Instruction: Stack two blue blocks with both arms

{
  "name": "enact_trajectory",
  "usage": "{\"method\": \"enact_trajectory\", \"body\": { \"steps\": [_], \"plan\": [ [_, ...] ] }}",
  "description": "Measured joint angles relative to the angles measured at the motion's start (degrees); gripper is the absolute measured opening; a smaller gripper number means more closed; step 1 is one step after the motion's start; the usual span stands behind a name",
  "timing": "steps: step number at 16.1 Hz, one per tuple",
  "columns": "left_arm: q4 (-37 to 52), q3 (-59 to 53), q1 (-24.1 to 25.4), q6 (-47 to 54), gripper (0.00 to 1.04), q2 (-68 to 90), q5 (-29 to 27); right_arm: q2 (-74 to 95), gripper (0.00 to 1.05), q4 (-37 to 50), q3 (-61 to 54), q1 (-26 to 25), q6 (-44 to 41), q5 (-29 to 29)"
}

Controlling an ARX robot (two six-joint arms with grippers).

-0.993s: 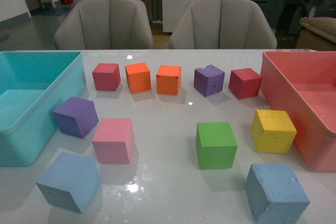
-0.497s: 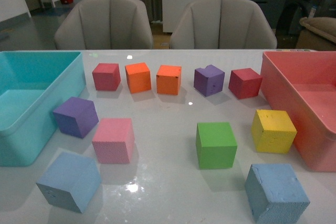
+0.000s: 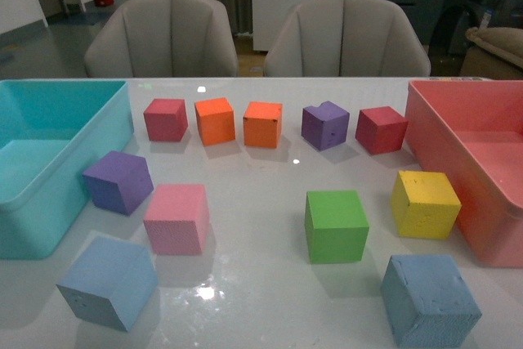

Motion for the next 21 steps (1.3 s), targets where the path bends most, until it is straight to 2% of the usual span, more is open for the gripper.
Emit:
{"method": "enact_trajectory", "body": {
  "steps": [1,3,11,16,21],
  "plan": [
    [0.0,0.0,0.0,0.0,0.98,0.0,0.0,10.2,0.98,1.7,4.2,1.4,1.3,0.2],
    [0.0,0.0,0.0,0.0,0.98,0.0,0.0,29.0,0.98,-0.4,9.8,3.3,5.5,0.3],
    [0.0,0.0,0.0,0.0,0.98,0.0,0.0,45.3,0.98,-2.3,12.0,5.9,10.2,0.4],
    [0.0,0.0,0.0,0.0,0.98,0.0,0.0,53.5,0.98,-2.4,13.1,10.8,16.4,0.4],
    [0.0,0.0,0.0,0.0,0.98,0.0,0.0,59.2,0.98,-0.8,14.8,11.5,17.1,1.1]
  ]
}}
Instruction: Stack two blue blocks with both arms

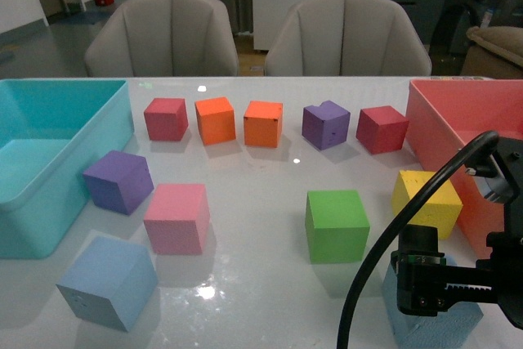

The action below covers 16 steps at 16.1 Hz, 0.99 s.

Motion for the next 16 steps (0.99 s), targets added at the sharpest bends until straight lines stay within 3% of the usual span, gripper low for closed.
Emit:
{"method": "enact_trajectory", "body": {
  "steps": [8,12,14,16],
  "plan": [
    [0.0,0.0,0.0,0.0,0.98,0.0,0.0,9.9,0.98,6.7,-0.1,0.9,0.0,-0.1],
    [0.0,0.0,0.0,0.0,0.98,0.0,0.0,8.8,0.56,6.8,-1.5,0.7,-0.1,-0.1],
    [0.0,0.0,0.0,0.0,0.98,0.0,0.0,3.4,0.47,4.5,-3.1,0.7,-0.1,-0.1],
    [0.0,0.0,0.0,0.0,0.98,0.0,0.0,-1.6,0.45,2.3,-3.1,1.0,-0.1,-0.1]
  ]
}}
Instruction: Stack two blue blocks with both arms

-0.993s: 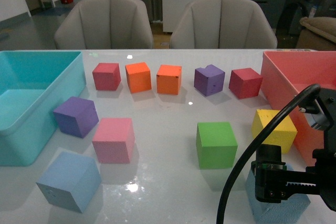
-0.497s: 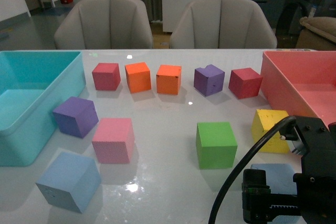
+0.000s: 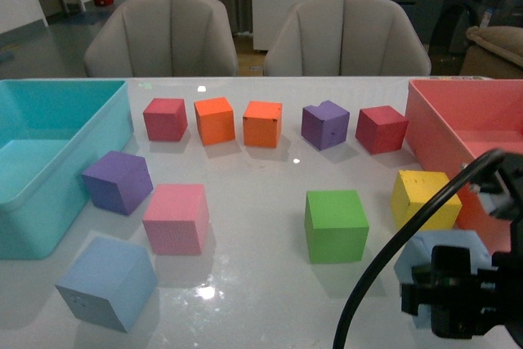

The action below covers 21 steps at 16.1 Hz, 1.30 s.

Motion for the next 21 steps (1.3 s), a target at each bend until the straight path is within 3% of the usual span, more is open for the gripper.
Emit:
{"method": "enact_trajectory", "body": {
  "steps": [4,5,13,18,21],
  "plan": [
    [0.0,0.0,0.0,0.0,0.98,0.0,0.0,-8.6,0.44,-5.4,4.3,2.5,-0.5,0.3],
    [0.0,0.0,0.0,0.0,0.98,0.0,0.0,-2.7,0.44,-8.4,15.0,3.7,-0.5,1.1],
    [0.0,0.0,0.0,0.0,0.98,0.0,0.0,26.3,0.43,-22.9,51.7,7.7,-1.2,2.0],
    [0.0,0.0,0.0,0.0,0.98,0.0,0.0,38.2,0.43,-30.5,68.2,10.4,-1.2,1.9],
    [0.0,0.0,0.0,0.0,0.98,0.0,0.0,42.6,0.43,-35.1,74.5,11.0,3.5,2.2]
  ]
}}
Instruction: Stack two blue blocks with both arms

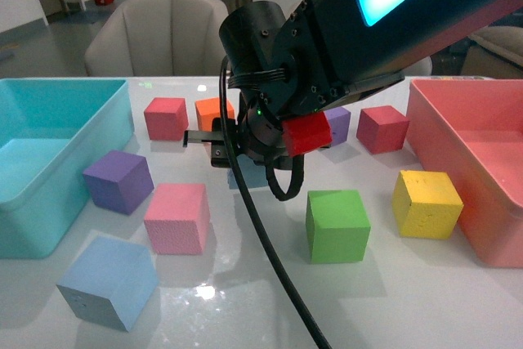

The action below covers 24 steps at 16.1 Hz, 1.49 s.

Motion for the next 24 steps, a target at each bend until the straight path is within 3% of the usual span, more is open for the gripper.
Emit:
{"method": "enact_trajectory", "body": {
  "steps": [5,11,16,21,24],
  "plan": [
    [0.0,0.0,0.0,0.0,0.98,0.0,0.0,0.7,0.43,-0.7,-0.8,0.8,5.2,4.0],
    [0.0,0.0,0.0,0.0,0.98,0.0,0.0,0.8,0.43,-3.0,0.2,1.4,5.6,5.4],
    [0.0,0.0,0.0,0.0,0.98,0.0,0.0,0.8,0.99,-2.3,-0.1,1.4,6.3,5.5],
    [0.0,0.0,0.0,0.0,0.98,0.0,0.0,-3.2,0.98,-1.9,-4.0,1.9,6.7,6.1],
    [0.0,0.0,0.0,0.0,0.98,0.0,0.0,-10.1,0.98,-0.4,-9.0,1.8,7.0,9.6]
  ]
}}
